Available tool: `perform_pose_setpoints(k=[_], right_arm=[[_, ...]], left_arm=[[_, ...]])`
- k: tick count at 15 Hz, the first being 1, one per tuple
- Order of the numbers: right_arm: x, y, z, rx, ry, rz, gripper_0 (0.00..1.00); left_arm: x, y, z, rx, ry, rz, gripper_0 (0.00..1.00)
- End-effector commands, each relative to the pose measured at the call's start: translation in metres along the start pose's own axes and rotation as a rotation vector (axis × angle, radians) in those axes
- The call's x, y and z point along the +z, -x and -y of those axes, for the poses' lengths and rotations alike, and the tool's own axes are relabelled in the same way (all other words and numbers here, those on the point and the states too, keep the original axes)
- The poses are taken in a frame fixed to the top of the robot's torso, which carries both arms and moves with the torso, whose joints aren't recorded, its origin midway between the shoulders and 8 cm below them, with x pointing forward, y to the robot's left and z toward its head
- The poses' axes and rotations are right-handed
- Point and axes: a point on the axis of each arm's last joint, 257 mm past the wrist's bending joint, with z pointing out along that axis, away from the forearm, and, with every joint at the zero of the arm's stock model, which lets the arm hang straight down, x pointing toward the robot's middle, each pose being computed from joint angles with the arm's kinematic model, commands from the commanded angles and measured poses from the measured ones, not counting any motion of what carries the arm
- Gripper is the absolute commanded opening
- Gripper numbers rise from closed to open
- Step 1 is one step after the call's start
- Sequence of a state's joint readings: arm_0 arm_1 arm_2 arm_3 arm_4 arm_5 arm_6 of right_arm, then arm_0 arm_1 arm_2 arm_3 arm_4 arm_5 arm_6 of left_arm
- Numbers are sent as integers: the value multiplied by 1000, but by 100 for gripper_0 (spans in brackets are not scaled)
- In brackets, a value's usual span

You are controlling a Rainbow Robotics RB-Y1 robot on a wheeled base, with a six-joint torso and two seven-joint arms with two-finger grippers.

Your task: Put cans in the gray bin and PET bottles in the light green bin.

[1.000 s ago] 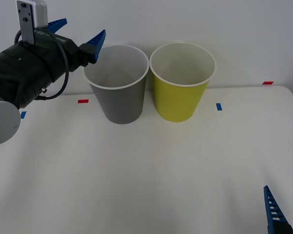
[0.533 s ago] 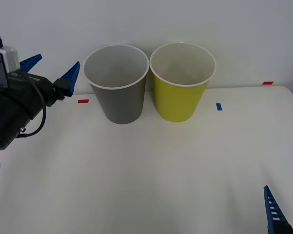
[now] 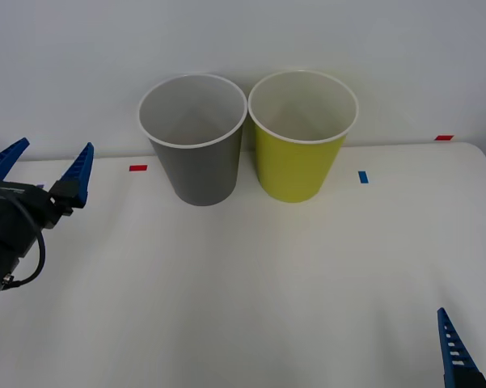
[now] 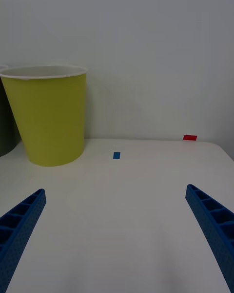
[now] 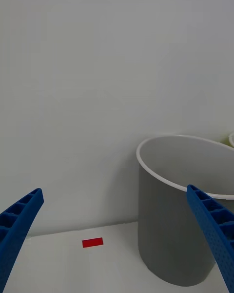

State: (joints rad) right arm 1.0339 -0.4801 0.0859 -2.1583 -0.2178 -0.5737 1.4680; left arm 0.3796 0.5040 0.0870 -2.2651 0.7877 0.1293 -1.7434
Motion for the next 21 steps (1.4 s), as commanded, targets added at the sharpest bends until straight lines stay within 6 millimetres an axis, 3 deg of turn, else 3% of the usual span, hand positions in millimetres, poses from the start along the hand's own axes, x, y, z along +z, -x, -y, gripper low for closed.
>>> perform_pose_setpoints(k=[1, 4, 11, 14, 21], right_arm=[[0, 0, 0, 0, 0, 0, 100], [0, 0, 0, 0, 0, 0, 100], [0, 0, 0, 0, 0, 0, 100], [0, 0, 0, 0, 0, 0, 100], [0, 0, 0, 0, 0, 0, 100]], left_arm=[[-30, -16, -8, 25, 49, 11, 100], [-55, -26, -11, 47, 77, 19, 100], [-76, -38, -15, 129, 149, 20, 100], [-97, -54, -12, 115, 144, 27, 100], [-168, -89, -7, 41, 161, -81, 100]])
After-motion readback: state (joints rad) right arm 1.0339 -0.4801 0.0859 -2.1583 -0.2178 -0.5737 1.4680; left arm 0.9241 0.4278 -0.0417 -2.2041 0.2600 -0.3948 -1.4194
